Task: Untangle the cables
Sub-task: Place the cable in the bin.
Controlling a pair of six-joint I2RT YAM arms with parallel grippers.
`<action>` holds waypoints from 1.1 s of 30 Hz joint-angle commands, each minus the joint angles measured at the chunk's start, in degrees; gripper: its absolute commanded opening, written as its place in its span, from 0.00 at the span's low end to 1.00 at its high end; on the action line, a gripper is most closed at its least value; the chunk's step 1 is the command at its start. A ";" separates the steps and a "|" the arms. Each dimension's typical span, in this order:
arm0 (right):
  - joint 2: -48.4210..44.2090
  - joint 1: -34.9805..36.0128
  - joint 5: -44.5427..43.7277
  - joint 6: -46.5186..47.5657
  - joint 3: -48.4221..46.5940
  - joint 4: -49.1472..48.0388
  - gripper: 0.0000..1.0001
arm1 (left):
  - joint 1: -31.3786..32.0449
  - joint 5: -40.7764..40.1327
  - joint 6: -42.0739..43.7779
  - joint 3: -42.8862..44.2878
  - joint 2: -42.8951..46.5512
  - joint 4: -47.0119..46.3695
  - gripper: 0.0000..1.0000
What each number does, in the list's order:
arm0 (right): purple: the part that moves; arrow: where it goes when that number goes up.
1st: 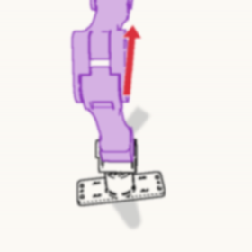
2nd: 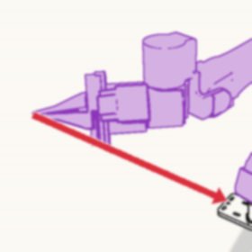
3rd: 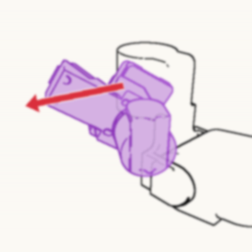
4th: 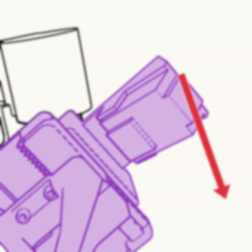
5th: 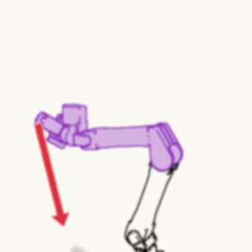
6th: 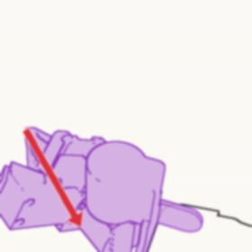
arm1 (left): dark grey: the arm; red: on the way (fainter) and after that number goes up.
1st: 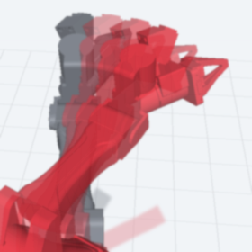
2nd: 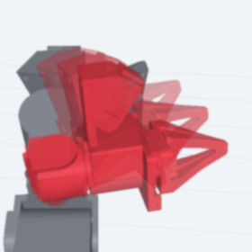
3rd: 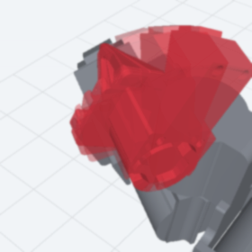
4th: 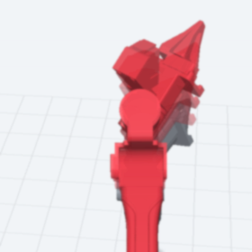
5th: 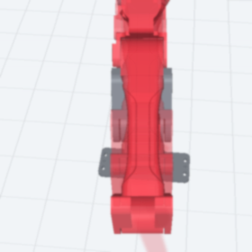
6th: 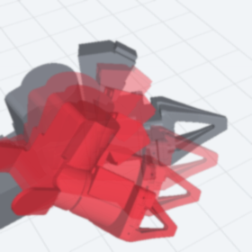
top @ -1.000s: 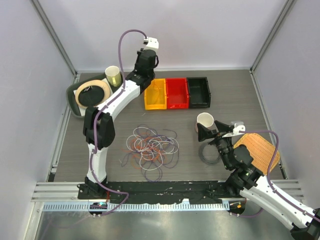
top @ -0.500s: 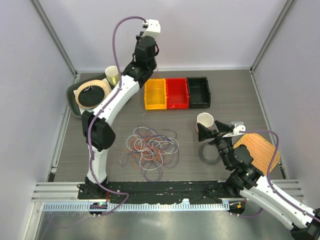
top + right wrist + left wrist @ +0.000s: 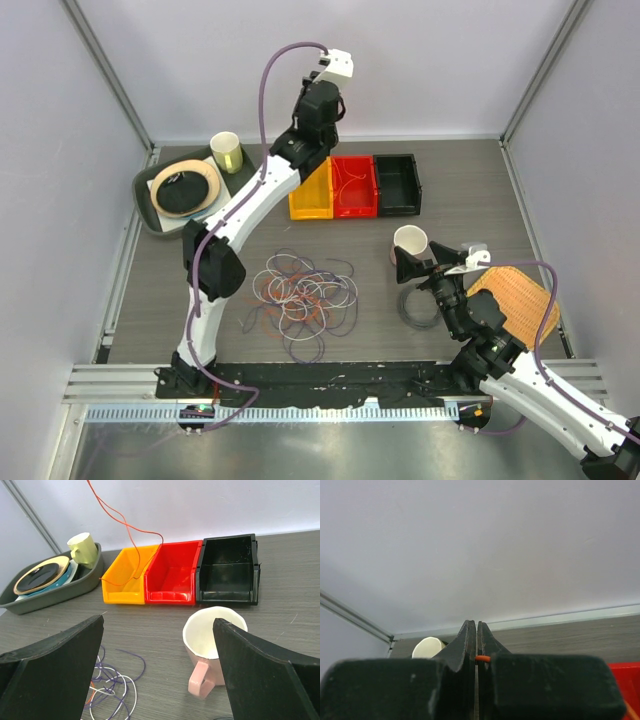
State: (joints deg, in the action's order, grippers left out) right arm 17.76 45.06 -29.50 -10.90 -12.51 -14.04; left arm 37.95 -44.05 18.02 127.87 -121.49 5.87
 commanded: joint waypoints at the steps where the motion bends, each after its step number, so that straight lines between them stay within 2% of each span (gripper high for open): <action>1: -0.27 0.21 -0.74 -0.18 -0.67 -0.55 0.97 | -2.97 -1.74 -2.19 4.48 -3.39 1.50 0.00; 14: 2.98 0.21 -1.62 0.26 -0.85 -1.16 0.97 | -9.83 1.69 -10.99 3.44 -5.51 5.29 0.00; 22: 4.30 0.21 -1.71 0.44 -0.58 -2.22 0.97 | -7.90 10.12 -14.86 -2.98 -2.70 6.44 0.00; 27: 4.74 0.21 -1.53 0.35 -0.58 -2.39 0.97 | -5.96 8.99 -15.03 -4.48 -4.80 4.86 0.00; 29: 4.65 0.21 -1.35 0.44 -0.58 -2.39 0.97 | -5.87 5.67 -15.38 -3.17 -6.47 4.42 0.00; 33: 4.48 0.21 -1.44 0.26 -0.41 -2.48 0.97 | -6.31 5.12 -20.02 -0.43 -9.55 7.49 0.00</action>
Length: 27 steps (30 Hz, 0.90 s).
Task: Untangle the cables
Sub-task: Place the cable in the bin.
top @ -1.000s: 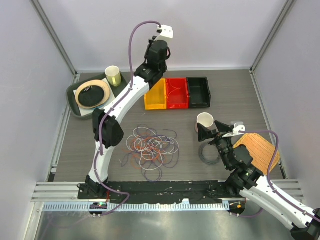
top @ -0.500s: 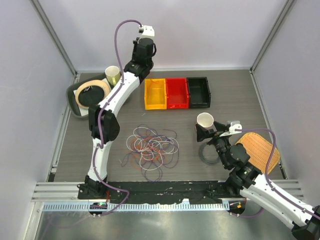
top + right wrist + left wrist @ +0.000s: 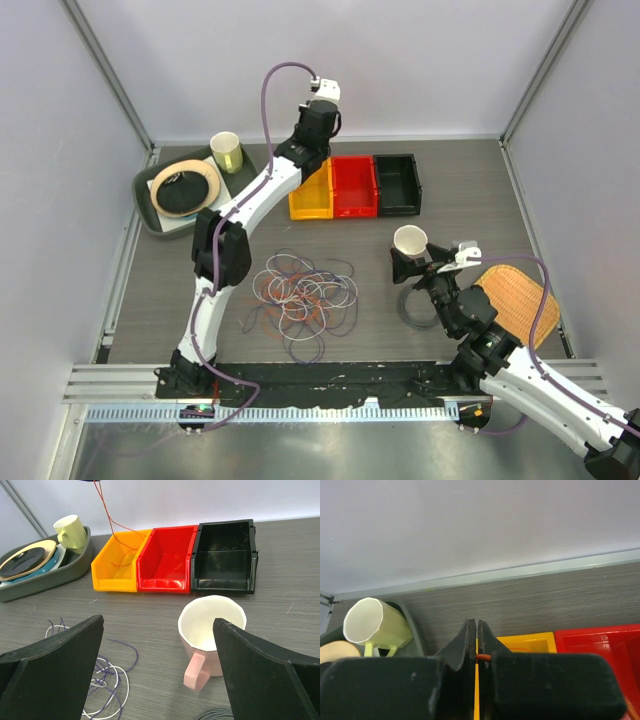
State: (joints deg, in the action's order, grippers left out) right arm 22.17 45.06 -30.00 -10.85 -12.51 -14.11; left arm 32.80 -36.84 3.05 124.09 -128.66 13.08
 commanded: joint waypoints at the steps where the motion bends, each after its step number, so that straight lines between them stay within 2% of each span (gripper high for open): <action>1: 0.06 0.21 -0.94 0.30 -0.41 -2.41 0.97 | -1.33 -2.10 -6.03 3.35 -2.73 0.71 0.00; 4: 0.06 0.21 -0.94 0.22 -0.06 -2.85 0.97 | -2.03 0.09 -11.98 2.39 -2.65 3.52 0.00; 8: 0.41 0.21 -0.50 0.22 -0.05 -3.30 0.97 | -2.91 4.05 -19.38 -4.37 -0.89 1.60 0.00; 11: 0.41 0.21 -0.32 -0.13 -0.14 -3.12 0.97 | -3.97 9.23 -23.60 -5.26 -1.85 2.47 0.00; 19: 0.50 0.21 -0.15 -0.13 -0.06 -3.38 0.97 | -4.76 9.51 -25.99 1.14 -8.62 9.33 0.00; 21: 0.85 0.21 -0.15 -0.22 -0.06 -3.47 0.97 | -5.54 10.03 -27.12 1.68 -9.58 10.38 0.07; 27: 1.91 0.21 0.03 -0.22 -0.14 -3.91 0.97 | -5.99 13.81 -25.91 4.75 -11.26 13.90 0.11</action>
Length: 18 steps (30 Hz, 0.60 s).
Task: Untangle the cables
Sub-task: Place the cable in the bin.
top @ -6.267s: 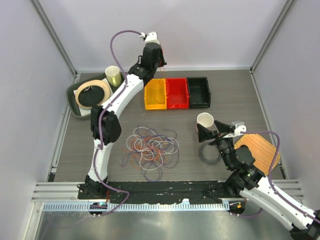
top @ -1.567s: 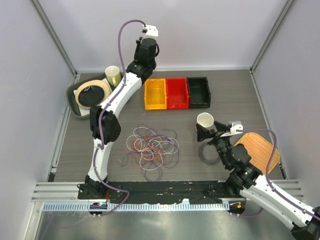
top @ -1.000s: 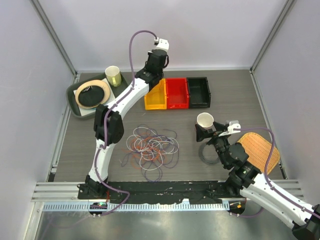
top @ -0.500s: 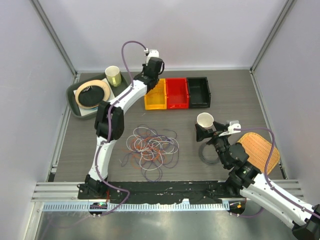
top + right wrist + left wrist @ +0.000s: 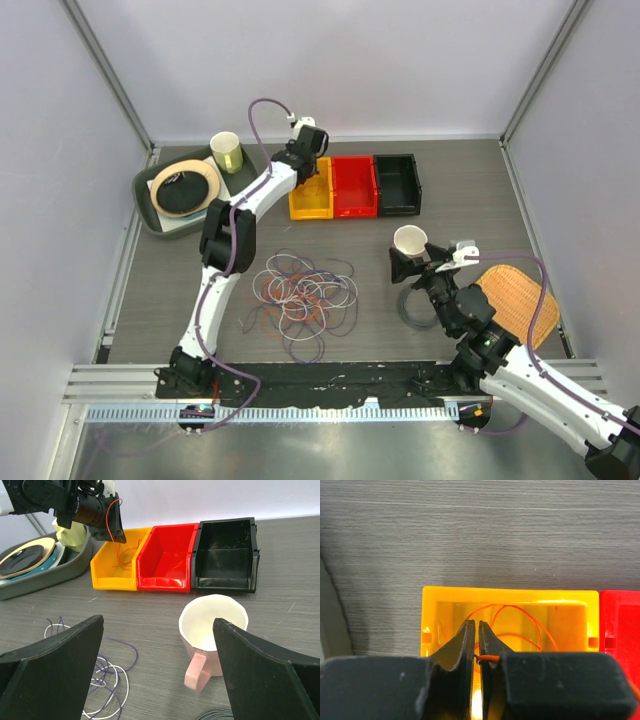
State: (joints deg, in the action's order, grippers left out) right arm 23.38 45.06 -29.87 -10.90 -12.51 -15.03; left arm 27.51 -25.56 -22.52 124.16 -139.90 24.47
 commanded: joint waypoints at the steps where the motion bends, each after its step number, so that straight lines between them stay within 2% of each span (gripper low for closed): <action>1: 0.97 0.21 -0.02 -0.09 -0.23 -2.99 0.97 | -0.70 2.71 0.11 4.78 0.41 3.04 0.16; 3: 1.15 0.21 0.07 -0.09 -0.23 -3.08 0.97 | -0.61 3.23 0.64 3.91 1.46 2.95 0.22; 6: 1.58 0.21 0.16 -0.09 -0.23 -3.34 0.97 | -0.53 5.08 2.04 1.62 4.10 2.25 0.43; 7: 1.58 0.21 0.16 -0.09 -0.23 -3.52 0.97 | -0.35 5.34 2.65 1.09 4.71 1.99 0.54; 8: 1.76 0.21 0.16 -0.09 -0.23 -3.52 0.97 | -0.26 5.26 3.01 0.82 5.85 2.16 0.60; 12: 1.94 0.21 0.25 -0.09 -0.23 -3.61 0.97 | 0.27 4.29 3.89 0.38 7.70 3.83 0.72; 18: 1.76 0.21 0.51 -0.18 -0.32 -3.52 0.97 | 0.79 7.63 4.77 -0.23 10.51 6.47 0.80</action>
State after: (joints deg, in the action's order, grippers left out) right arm 25.12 45.06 -29.41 -10.87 -12.51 -15.77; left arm 27.88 -20.58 -19.18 124.25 -135.66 29.39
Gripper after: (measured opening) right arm 0.966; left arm 0.789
